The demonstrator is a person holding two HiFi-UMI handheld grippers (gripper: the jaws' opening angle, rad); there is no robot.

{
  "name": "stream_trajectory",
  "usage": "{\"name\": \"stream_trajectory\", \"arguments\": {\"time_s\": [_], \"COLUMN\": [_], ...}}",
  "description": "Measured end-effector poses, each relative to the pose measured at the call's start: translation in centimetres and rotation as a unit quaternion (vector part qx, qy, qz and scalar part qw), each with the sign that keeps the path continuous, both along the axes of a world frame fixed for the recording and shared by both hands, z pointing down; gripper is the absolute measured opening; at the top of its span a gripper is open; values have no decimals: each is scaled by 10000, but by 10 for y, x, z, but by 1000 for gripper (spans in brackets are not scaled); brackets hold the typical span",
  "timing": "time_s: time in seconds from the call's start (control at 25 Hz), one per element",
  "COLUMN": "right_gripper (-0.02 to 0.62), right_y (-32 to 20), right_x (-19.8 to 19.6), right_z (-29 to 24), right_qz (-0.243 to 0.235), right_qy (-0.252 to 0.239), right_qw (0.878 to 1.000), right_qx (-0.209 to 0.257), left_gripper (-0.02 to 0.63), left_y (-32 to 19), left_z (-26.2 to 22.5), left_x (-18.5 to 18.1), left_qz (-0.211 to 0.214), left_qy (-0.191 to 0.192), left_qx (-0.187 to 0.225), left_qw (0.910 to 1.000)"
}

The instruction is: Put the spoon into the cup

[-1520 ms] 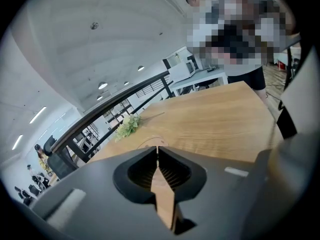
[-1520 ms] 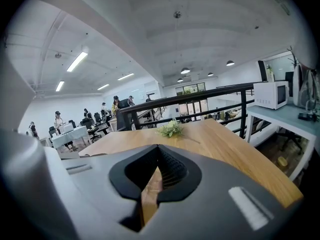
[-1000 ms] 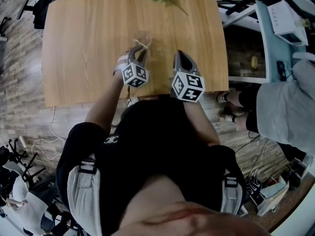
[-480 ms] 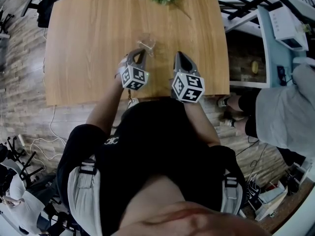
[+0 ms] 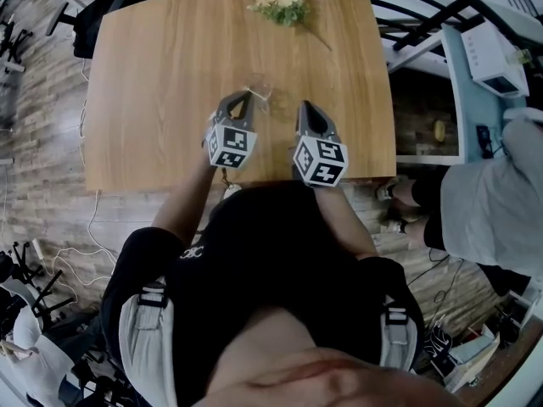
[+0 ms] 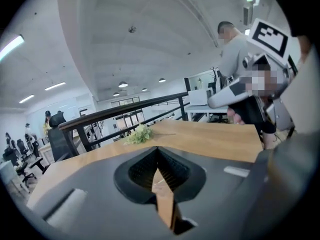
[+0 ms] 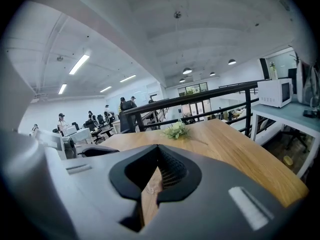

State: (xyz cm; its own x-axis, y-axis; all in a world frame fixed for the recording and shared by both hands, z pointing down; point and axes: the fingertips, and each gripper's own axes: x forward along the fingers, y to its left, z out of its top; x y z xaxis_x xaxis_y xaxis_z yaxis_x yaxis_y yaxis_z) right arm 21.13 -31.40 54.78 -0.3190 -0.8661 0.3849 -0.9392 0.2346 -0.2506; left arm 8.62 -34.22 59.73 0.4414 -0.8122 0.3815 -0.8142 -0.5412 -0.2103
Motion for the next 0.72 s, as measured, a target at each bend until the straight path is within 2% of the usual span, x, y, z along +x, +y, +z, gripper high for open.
{"name": "stream_trajectory", "arguments": {"time_s": [0.28,0.44,0.72], "right_gripper": [0,0,-2], "right_y": [-6,-7,-4], "right_x": [-9,-15,-34], "right_z": [-25,-32,-51], "right_qz": [107,79,-117], "right_qy": [-43,-106,30], "right_qw": [9982,9972,9928], "right_qx": [589,733,1188], "left_gripper": [12,11,12], "left_y": [9,16,23], "left_z": [-48,-71,-124], "left_x": [-1,-2,-20], "left_qz": [-147,-147,-327], "left_qy": [880,1080,1284], "left_qx": [-71,123,806], "left_qw": [9960,9940,9879]}}
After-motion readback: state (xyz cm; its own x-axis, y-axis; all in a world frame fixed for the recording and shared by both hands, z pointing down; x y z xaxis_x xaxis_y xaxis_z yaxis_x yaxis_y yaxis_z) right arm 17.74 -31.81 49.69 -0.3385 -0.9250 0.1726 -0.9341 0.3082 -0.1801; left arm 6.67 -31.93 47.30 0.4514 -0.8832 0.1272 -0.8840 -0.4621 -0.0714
